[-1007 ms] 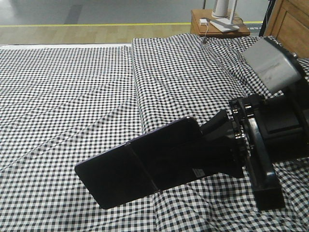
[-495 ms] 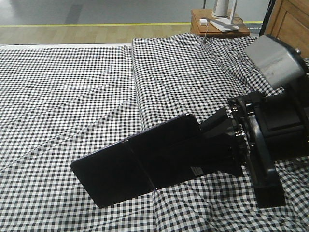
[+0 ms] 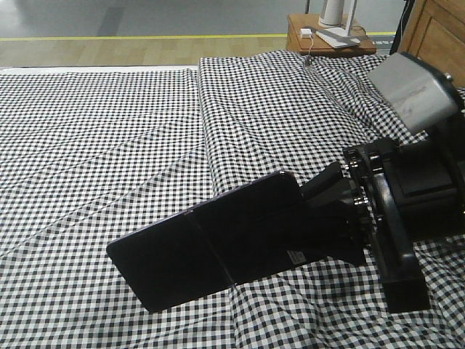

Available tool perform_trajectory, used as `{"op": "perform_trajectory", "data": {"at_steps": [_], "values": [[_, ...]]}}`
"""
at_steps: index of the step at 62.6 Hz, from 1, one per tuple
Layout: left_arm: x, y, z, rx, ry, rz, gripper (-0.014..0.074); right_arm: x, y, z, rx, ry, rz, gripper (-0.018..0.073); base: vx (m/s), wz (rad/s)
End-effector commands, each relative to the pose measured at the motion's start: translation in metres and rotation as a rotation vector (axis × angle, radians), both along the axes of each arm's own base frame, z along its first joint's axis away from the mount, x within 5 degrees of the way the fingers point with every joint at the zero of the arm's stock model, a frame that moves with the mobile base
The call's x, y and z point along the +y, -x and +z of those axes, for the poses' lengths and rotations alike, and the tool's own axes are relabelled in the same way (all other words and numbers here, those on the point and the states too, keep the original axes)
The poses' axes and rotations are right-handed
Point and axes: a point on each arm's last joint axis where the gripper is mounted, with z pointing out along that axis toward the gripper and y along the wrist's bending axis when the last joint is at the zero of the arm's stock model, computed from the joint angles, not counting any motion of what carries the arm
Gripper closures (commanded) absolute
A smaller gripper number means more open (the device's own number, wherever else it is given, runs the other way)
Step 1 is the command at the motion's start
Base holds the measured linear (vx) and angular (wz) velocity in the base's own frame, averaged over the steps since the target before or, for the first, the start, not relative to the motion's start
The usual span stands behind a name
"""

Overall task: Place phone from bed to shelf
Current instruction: 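Hold the phone in the right gripper while the base turns away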

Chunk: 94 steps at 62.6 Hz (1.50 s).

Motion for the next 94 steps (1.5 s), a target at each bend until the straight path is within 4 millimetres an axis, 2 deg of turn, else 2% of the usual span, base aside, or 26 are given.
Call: {"op": "perform_trajectory", "data": {"at_steps": [1, 55, 94], "values": [[0.0009, -0.0004, 0.0061, -0.077, 0.006, 0.011, 0.0596, 0.0018, 0.0108, 0.0184, 0.001, -0.102, 0.057, 0.0561, 0.0, 0.0], [0.0009, -0.0004, 0.0061, -0.077, 0.006, 0.011, 0.0596, 0.0018, 0.0107, 0.0185, 0.0, -0.102, 0.056, 0.0561, -0.01, 0.03], [0.0009, -0.0004, 0.0061, -0.077, 0.006, 0.011, 0.0596, 0.0018, 0.0107, 0.0185, 0.0, -0.102, 0.056, 0.0561, -0.04, 0.3]]}}
